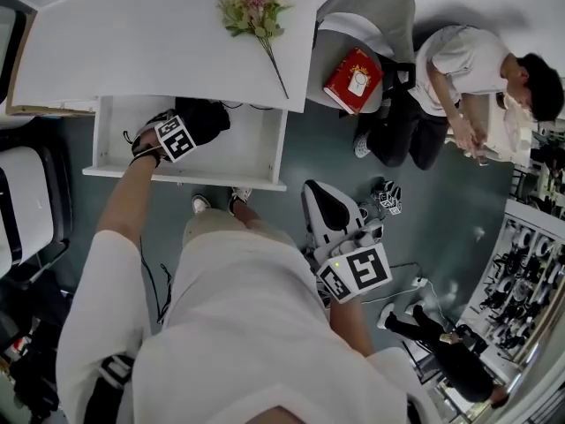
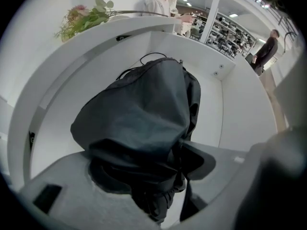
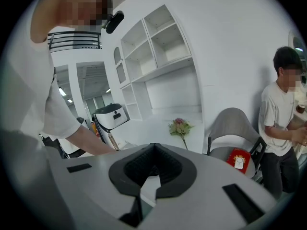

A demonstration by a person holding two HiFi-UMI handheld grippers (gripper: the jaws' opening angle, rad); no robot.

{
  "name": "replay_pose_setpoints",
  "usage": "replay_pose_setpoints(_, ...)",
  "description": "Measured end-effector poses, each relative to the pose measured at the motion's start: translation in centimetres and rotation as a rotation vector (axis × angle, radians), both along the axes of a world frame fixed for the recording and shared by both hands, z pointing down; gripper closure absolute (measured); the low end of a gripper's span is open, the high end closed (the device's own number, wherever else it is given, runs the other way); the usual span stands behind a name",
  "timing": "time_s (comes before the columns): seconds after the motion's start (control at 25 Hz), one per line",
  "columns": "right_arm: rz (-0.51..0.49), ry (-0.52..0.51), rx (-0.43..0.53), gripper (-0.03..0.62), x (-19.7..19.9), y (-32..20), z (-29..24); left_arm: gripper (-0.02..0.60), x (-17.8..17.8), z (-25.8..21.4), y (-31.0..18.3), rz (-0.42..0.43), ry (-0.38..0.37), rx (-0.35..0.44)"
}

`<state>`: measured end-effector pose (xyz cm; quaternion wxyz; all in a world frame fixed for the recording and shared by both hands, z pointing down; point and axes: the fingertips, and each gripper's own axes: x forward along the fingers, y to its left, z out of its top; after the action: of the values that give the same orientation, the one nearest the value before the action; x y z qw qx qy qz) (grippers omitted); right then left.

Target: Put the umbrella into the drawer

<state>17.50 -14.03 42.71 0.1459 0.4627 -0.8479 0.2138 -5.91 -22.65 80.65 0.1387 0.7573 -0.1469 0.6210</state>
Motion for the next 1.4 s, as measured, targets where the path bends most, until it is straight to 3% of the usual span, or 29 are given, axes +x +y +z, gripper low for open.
replay_pose_setpoints(0.4,-0.046,-0.004,-0.036,0.593,-1.2,-0.5,1.3,0.256,-0.3,1.2,-0.3,-0.052,-0.025,-0.059)
replay_pose_setpoints(0.44,-0.048,-0.003,-0.034,0.593,-1.1,-0.5,1.3,0.232,-0.3,1.2,-0.6,-0.059,-0.029,-0.030)
replay_pose_setpoints(0.48,-0.051,-0.002,-0.031,0.593,-1.1,-0.5,1.2,0.139,-0.5,1.1,-1.1,-0.068,-0.033,0.011)
replay_pose_setpoints(0.56,-0.063,-0.004,-0.023,0.592,-1.3,-0.4,0.9,0.073,-1.1,0.6,-1.7,-0.079,-0.035,0.090)
replay_pose_setpoints(1.0,-0.182,-0.049,0.051,0.593,-5.8,0.3,-0.8,0.071,-1.6,-6.7,-0.3,-0.178,0.107,0.253)
replay_pose_setpoints(1.2,-0.257,-0.070,0.111,0.592,-9.1,0.8,-2.2,0.072,-3.7,-11.7,0.5,-0.288,0.189,0.363)
replay_pose_setpoints(1.4,-0.302,-0.072,0.128,0.593,-11.9,3.3,-3.3,0.105,-6.2,-17.9,2.2,-0.486,0.338,0.498)
